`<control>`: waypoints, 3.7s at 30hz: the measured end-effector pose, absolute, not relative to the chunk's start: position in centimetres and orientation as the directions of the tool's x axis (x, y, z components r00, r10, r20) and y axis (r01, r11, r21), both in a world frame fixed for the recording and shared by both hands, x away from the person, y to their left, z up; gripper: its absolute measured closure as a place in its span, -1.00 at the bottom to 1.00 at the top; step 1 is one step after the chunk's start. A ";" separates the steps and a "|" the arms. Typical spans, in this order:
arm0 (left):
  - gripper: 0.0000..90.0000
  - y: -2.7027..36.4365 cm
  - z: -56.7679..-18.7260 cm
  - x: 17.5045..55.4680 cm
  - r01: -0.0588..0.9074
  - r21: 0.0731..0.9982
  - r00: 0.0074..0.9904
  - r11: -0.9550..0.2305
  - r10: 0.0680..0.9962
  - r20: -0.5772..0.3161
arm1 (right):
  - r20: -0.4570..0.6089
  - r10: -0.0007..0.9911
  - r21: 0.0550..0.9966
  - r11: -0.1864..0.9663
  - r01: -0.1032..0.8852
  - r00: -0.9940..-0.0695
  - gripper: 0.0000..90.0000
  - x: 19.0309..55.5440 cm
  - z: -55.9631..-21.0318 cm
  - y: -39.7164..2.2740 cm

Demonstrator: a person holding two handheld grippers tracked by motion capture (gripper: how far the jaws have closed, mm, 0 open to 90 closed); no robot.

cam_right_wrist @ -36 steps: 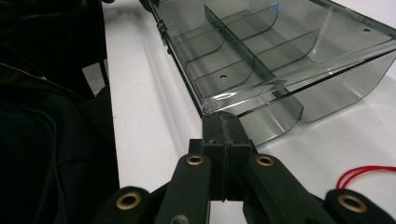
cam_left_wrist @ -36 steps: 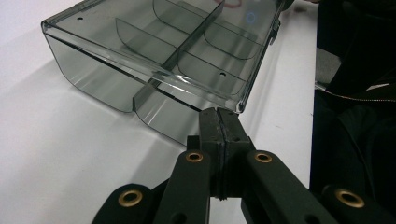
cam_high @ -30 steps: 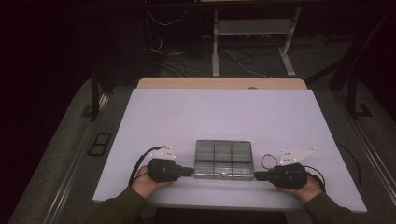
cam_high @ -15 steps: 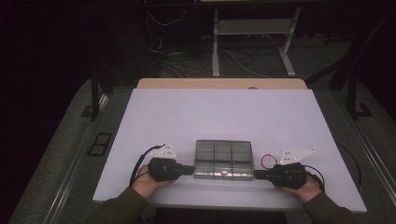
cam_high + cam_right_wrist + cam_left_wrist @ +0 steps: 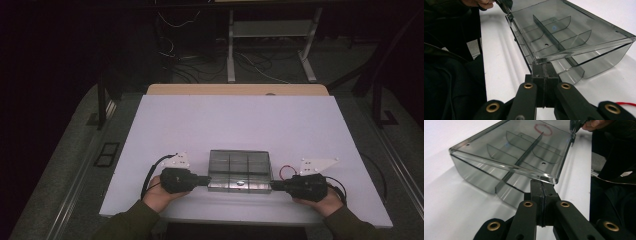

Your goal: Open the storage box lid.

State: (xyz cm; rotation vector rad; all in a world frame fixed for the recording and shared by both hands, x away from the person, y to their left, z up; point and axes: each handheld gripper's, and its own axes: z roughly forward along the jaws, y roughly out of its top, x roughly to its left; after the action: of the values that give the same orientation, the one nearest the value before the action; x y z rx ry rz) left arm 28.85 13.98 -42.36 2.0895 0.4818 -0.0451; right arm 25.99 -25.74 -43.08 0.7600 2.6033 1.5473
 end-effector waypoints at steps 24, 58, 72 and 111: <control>0.98 12.7 -41.5 29.2 0.326 0.844 0.931 -0.425 0.298 -0.209 | 0.242 0.567 0.823 0.310 0.476 -0.788 -0.18 26.7 -43.7 -27.6; 0.98 11.9 -40.4 30.3 0.281 0.872 0.942 -0.401 0.290 -0.170 | 0.200 0.589 0.854 0.287 0.434 -0.783 -0.35 26.4 -43.6 -27.6; 0.98 11.8 -39.5 31.0 0.256 0.885 0.946 -0.389 0.291 -0.146 | 0.211 0.597 0.848 0.282 0.448 -0.774 -0.40 26.5 -43.6 -27.6; 0.97 11.7 -37.6 32.7 0.215 0.910 0.948 -0.356 0.298 -0.108 | 0.204 0.571 0.838 0.318 0.443 -0.795 -0.45 28.8 -40.9 -26.9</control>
State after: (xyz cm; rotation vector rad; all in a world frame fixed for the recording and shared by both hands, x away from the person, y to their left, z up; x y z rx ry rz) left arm 32.69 11.74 -37.56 1.9502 0.3701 0.0899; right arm 28.81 -26.92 -40.87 0.9459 2.4419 1.4872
